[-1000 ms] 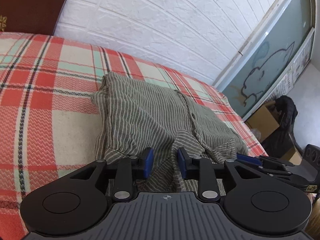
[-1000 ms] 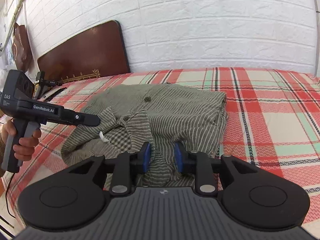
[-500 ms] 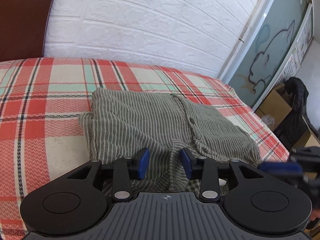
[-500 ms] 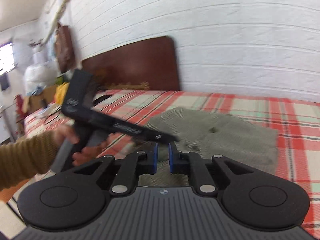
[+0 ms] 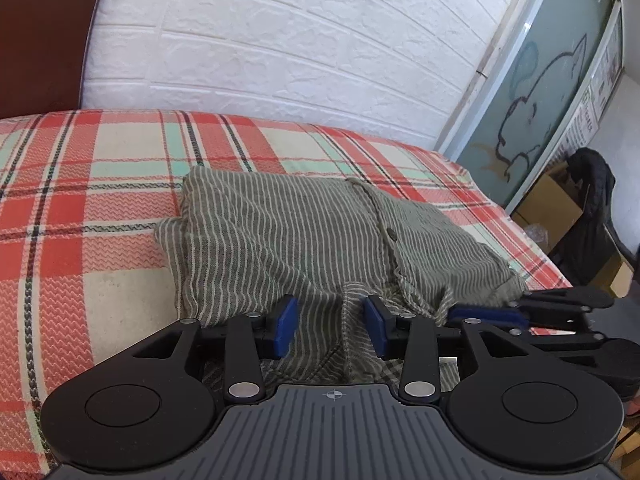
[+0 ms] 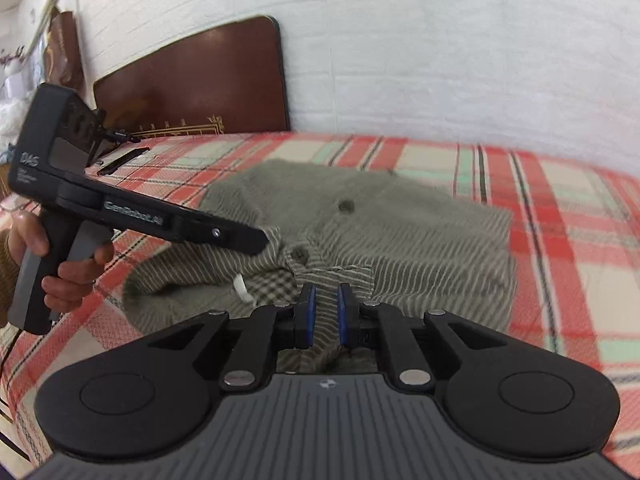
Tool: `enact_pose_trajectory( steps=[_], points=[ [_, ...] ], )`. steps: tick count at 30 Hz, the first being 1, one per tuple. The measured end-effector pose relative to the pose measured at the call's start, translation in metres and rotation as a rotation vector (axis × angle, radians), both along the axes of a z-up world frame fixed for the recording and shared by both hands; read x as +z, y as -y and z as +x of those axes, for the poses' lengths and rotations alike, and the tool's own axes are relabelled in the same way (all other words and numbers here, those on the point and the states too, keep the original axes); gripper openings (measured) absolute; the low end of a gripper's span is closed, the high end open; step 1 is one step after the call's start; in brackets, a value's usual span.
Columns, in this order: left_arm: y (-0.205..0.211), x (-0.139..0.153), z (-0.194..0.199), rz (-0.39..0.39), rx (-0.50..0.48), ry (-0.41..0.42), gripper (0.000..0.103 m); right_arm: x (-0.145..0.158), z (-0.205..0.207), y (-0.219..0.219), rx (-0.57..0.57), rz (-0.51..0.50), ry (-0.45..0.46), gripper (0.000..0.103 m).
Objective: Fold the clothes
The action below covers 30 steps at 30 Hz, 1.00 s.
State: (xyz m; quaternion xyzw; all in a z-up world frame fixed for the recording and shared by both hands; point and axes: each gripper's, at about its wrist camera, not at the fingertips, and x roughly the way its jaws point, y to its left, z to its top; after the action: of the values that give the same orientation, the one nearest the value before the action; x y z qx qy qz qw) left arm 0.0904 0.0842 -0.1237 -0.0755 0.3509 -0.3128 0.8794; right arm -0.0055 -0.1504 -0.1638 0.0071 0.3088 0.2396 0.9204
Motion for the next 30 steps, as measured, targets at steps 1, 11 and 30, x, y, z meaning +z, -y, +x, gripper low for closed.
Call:
enact_pose_trajectory(
  steps=[1, 11, 30],
  points=[
    [0.000, -0.001, 0.000, 0.000, -0.001, 0.003, 0.054, -0.001, 0.000, 0.001, -0.005, 0.017, -0.004, 0.013],
    [0.003, 0.000, -0.003, 0.004, -0.007, 0.017, 0.060, 0.013, 0.016, -0.037, 0.073, -0.009, 0.055, 0.016],
    [0.006, 0.021, -0.084, 0.189, -0.043, 0.120, 0.062, 0.005, 0.028, -0.031, 0.076, 0.049, -0.002, 0.016]
  ],
)
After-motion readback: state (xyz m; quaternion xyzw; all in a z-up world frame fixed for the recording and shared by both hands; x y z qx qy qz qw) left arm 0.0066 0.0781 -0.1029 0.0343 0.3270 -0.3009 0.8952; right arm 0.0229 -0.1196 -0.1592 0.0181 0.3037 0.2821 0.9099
